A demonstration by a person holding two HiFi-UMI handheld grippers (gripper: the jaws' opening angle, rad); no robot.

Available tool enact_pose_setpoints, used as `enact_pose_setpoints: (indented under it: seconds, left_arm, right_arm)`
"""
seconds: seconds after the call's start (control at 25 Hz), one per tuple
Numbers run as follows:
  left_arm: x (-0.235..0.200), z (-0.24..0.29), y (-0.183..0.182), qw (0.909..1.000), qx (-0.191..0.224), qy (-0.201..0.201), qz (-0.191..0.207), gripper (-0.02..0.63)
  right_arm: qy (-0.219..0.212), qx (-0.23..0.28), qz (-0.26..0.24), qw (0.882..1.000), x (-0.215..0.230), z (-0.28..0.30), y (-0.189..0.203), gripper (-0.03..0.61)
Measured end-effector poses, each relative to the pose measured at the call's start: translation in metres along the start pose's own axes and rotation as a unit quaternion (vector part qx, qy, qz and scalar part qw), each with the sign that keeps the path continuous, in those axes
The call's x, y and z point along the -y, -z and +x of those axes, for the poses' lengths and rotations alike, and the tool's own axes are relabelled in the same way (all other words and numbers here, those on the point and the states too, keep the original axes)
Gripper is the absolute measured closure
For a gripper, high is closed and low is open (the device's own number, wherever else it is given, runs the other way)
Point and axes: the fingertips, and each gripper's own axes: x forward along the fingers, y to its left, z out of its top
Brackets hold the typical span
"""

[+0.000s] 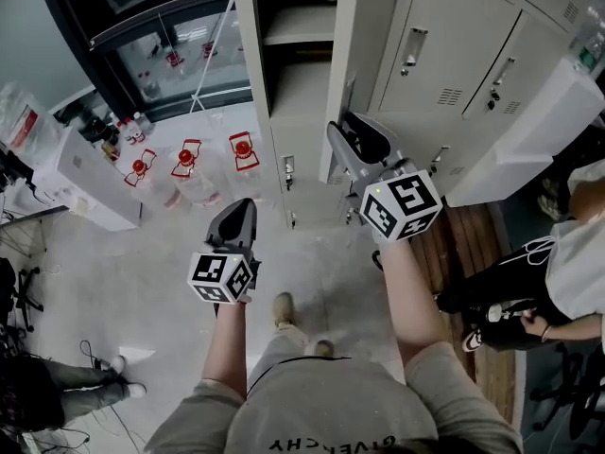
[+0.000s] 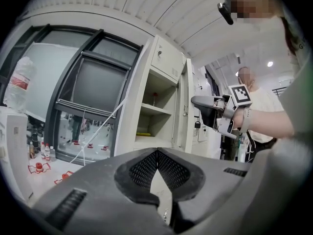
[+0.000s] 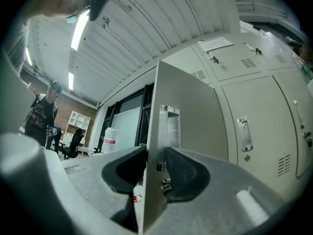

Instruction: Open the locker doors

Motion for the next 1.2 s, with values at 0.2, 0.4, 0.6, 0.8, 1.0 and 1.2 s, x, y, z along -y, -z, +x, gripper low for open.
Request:
enact_pose_setpoints:
  seconds: [0.2,0.4,0.6,0.8,1.0,1.2]
  left_arm:
    - [0.02,0.001,0.003,0.9999,-0.003,0.012,0.004,0.615]
    - [0.039,0.005,0.006,0.9996,-0.008,0.025,0.01,0.615]
    - [0.048,0.01,0.008,0.9994,-0.014,0.032,0.008,0.615]
    - [0.059,0.015,0.01,0.9989,-0.02,0.041,0.009,0.615]
    - [0.066,0.021,0.014,0.9985,-0.024,0.047,0.009,0.615]
    - [0.071,0.032,0.016,0.9981,-0.023,0.055,0.012,0.615]
  right_arm:
    - [0.013,0.006,-0.006,1.0,0.013,-0.032,-0.005,0.454]
    - [0.035,0.01,-0.011,0.999,0.031,-0.065,-0.008,0.479]
    - [0.067,0.012,-0.015,0.998,0.053,-0.091,-0.013,0.505]
    - [0.103,0.012,-0.014,0.995,0.077,-0.114,-0.017,0.517]
    - [0.134,0.008,-0.025,0.991,0.097,-0.13,-0.018,0.52]
    - [0.171,0.009,-0.029,0.985,0.124,-0.143,-0.02,0.522]
